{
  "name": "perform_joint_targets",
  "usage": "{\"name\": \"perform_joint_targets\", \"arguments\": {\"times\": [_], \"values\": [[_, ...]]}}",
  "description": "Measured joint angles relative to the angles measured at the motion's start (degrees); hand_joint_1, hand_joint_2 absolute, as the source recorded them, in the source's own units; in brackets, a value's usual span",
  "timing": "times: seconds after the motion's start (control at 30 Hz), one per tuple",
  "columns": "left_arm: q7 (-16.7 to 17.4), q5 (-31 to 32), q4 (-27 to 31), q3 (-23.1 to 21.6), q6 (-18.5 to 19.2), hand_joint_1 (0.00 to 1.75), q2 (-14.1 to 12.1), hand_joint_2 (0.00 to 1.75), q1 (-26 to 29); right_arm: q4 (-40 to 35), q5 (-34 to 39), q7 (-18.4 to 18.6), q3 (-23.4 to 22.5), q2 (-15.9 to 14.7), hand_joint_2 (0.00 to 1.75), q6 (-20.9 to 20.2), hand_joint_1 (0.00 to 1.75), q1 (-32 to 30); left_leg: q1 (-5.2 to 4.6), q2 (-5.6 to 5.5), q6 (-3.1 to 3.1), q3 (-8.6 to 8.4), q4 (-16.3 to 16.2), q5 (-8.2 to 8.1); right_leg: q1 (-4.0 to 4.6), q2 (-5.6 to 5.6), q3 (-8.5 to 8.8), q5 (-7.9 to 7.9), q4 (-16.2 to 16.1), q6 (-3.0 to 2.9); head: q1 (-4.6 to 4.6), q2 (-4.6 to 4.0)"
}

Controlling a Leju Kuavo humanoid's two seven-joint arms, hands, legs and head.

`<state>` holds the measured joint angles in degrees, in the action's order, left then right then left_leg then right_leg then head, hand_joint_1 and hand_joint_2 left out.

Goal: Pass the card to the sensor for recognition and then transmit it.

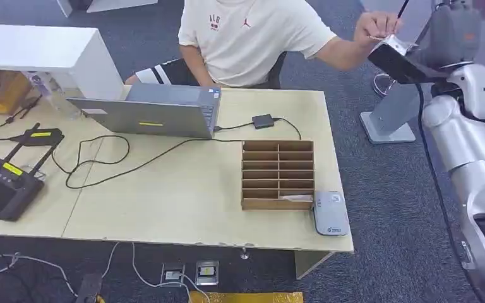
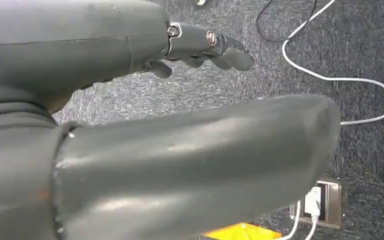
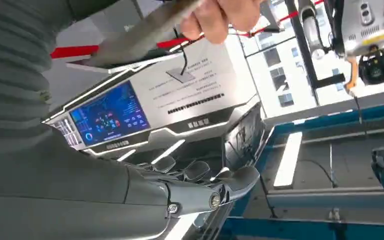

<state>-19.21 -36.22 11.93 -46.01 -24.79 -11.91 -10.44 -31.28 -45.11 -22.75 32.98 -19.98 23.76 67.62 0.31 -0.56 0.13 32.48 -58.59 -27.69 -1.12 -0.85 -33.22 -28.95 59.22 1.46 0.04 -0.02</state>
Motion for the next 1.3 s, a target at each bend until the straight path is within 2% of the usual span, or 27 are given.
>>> {"name": "perform_joint_targets", "arguments": {"times": [0.17,0.3,0.37,0.4,0.43,0.47,0.5,0.6,0.8,0.97,1.1,1.3], "values": [[-1.3,-1.2,0.1,0.0,-3.7,0.00,1.0,0.00,0.3,-0.4,0.4,0.3,1.4,-0.9,1.75,-1.2,0.00,-1.3,-0.01,0.05,0.00,0.00,0.0,-0.01,-0.01,0.05,0.00,0.00,0.0,0.00,-0.09,0.00],[-1.4,-1.3,0.1,0.0,-3.8,0.00,1.9,0.00,0.8,-1.0,0.6,0.2,1.7,-1.7,1.75,-1.7,0.00,-1.7,-0.01,0.06,0.00,0.01,0.0,-0.01,-0.01,0.08,-0.01,0.00,0.0,0.00,-0.04,0.00],[-1.4,-1.3,0.1,0.0,-3.7,0.00,2.1,0.00,0.8,-1.2,0.7,0.2,2.0,-1.8,1.75,-1.8,0.07,-1.8,-0.01,0.08,-0.01,0.01,0.0,-0.02,0.00,0.11,-0.01,0.00,0.0,0.00,-0.06,0.00],[-1.4,-1.2,0.1,0.0,-3.7,0.00,2.2,0.00,0.8,-1.4,0.7,0.3,2.1,-2.0,1.75,-1.9,0.35,-1.9,-0.01,0.09,-0.01,0.00,0.0,-0.02,0.00,0.12,-0.02,0.00,0.0,0.00,-0.04,0.00],[-1.4,-0.8,0.1,0.0,-3.5,0.00,2.2,0.00,0.8,-1.6,0.7,0.3,2.2,-2.1,1.75,-2.2,1.36,-1.9,0.00,0.09,-0.01,0.00,0.0,-0.02,0.00,0.12,-0.02,0.01,0.0,0.00,-0.04,0.00],[-1.0,0.1,0.1,-0.2,-2.8,0.00,2.3,0.00,0.7,-1.8,0.7,0.5,2.3,-2.3,1.75,-2.5,1.69,-1.9,0.00,0.09,-0.01,0.00,0.0,-0.02,0.00,0.12,-0.02,0.01,0.0,0.00,-0.02,0.00],[-0.2,0.8,0.0,-0.5,-1.6,0.00,2.1,0.00,0.5,-1.9,0.7,0.7,2.3,-2.3,1.75,-3.0,1.75,-1.9,0.00,0.09,-0.01,0.00,0.0,-0.02,0.00,0.12,-0.02,0.01,0.0,0.00,-0.07,0.00],[1.5,1.5,0.0,-1.3,1.6,0.00,0.7,0.00,-1.0,-2.1,0.3,1.1,2.5,-2.2,1.75,-4.4,1.75,-1.9,0.10,0.08,-0.02,0.01,0.0,-0.01,0.10,0.11,-0.01,0.04,0.0,-0.06,0.00,0.00],[1.8,1.9,0.0,-1.7,1.8,0.00,-0.7,0.00,-2.1,-2.5,1.0,0.8,3.1,-2.4,1.75,-8.2,1.75,-2.1,0.10,0.19,-0.03,-0.02,0.0,-0.02,0.10,0.28,-0.03,0.05,0.0,-0.06,-0.02,0.00],[-1.2,-0.5,0.1,-2.0,-3.3,0.00,0.9,0.00,-0.8,-4.1,1.8,0.4,3.3,-3.7,1.75,-9.9,1.75,-3.5,0.06,0.20,-0.03,0.00,0.0,-0.07,0.07,0.28,-0.02,0.04,-0.1,-0.06,-0.04,0.00],[1.9,2.1,0.1,-2.6,1.5,0.00,0.5,0.00,-1.5,-4.8,1.6,1.1,3.3,-4.0,1.75,-10.5,1.75,-4.1,0.11,0.18,-0.03,0.04,0.0,-0.06,0.11,0.23,-0.01,0.05,-0.1,-0.05,0.00,0.00],[2.6,2.6,0.1,-2.9,2.6,0.00,-1.2,0.00,-3.2,-5.2,1.3,1.2,3.3,-4.0,1.75,-10.8,1.75,-4.4,0.12,0.27,-0.04,-0.02,0.0,-0.06,0.12,0.31,-0.02,0.06,-0.1,-0.06,-0.04,0.00]]}}
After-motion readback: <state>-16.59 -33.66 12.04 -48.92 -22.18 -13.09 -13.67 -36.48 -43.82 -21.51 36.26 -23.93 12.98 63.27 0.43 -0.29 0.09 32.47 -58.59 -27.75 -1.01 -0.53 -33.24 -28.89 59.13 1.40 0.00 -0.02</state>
